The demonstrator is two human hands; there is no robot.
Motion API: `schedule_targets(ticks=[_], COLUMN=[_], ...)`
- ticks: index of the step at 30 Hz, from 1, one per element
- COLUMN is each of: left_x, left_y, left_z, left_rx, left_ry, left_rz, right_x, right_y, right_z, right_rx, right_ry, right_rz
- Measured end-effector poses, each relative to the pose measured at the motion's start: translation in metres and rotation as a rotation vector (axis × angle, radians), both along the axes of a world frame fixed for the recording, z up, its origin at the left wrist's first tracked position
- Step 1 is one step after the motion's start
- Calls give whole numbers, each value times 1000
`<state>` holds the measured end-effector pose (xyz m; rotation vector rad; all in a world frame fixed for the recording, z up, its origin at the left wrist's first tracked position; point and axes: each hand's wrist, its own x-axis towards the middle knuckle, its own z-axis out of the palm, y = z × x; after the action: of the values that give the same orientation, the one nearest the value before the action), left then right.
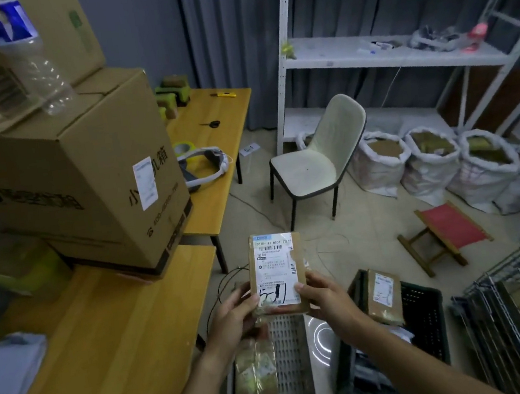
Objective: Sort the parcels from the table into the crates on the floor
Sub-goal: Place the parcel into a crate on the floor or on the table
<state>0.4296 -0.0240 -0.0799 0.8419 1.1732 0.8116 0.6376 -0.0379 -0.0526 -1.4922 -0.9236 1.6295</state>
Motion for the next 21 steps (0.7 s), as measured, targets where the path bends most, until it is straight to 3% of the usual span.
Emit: schedule_targets(ticks=[11,21], left_x=[-7,-18], left_y=[27,50], left_z=[-129,-358], left_rx=[-292,-509], left_ry=[33,99], left_rz=[105,278], right_x=[-23,-32], right_y=[38,95], right_z=[-139,-376], right_rx=[-254,-368], right_ry=[4,32], right_rz=[62,229])
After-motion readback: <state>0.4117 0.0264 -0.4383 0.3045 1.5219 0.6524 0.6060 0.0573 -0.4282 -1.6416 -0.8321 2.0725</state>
